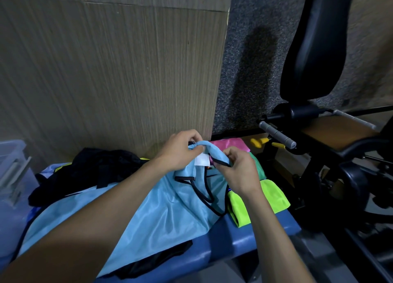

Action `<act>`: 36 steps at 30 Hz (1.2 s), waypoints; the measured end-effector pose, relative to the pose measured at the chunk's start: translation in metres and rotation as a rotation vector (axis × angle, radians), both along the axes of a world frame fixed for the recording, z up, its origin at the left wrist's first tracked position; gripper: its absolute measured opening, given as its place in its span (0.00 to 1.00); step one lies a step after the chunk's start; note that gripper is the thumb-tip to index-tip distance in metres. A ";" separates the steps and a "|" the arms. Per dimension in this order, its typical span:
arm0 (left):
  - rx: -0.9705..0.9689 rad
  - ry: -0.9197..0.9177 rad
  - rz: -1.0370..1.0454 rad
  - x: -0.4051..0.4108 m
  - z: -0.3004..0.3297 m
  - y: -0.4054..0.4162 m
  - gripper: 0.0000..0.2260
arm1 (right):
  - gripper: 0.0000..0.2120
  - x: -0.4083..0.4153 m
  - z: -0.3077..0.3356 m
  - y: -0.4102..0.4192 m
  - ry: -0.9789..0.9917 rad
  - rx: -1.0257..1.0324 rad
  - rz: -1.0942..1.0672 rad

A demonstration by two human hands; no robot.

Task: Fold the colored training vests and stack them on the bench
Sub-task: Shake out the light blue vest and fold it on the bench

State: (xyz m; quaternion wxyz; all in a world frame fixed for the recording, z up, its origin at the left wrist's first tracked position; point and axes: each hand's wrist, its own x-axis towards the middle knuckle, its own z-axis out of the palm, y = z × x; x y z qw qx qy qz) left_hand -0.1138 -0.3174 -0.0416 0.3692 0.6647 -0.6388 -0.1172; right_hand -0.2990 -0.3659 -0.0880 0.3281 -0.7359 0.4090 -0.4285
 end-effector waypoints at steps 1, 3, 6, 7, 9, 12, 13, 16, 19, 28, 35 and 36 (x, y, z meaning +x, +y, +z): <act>0.028 0.034 -0.060 0.000 0.002 0.003 0.03 | 0.13 0.001 -0.002 -0.001 0.043 -0.051 -0.081; 0.122 0.045 -0.131 0.000 0.005 0.008 0.03 | 0.15 0.000 -0.001 0.001 0.129 -0.131 -0.187; 0.187 0.015 -0.105 0.002 0.003 0.010 0.05 | 0.13 0.001 0.006 0.007 0.125 -0.075 -0.120; 0.164 0.004 -0.065 0.003 0.003 0.009 0.05 | 0.13 0.002 0.009 0.008 0.107 -0.015 -0.057; 0.115 0.014 0.025 0.008 0.001 0.006 0.04 | 0.13 0.002 0.015 0.010 0.075 0.088 0.057; 0.117 0.062 0.039 0.010 0.001 0.004 0.03 | 0.11 0.001 0.015 0.010 0.092 0.042 0.029; 0.141 0.100 0.003 0.010 0.003 0.005 0.02 | 0.10 0.001 0.014 0.009 0.110 -0.007 -0.018; 0.369 0.165 -0.193 0.008 0.015 0.014 0.05 | 0.14 0.001 0.013 0.012 0.140 -0.114 -0.131; 0.605 0.249 -0.321 0.009 0.017 0.019 0.18 | 0.16 0.001 0.017 0.017 0.115 -0.141 -0.126; 0.521 0.650 -0.183 -0.002 0.007 0.009 0.17 | 0.16 -0.001 0.016 0.021 0.036 -0.238 -0.021; 0.223 0.783 0.011 0.001 0.007 -0.001 0.08 | 0.03 -0.011 0.016 0.019 0.084 -0.196 -0.145; 0.181 0.765 0.018 0.000 0.007 -0.002 0.06 | 0.04 -0.011 0.016 0.018 0.076 -0.163 -0.142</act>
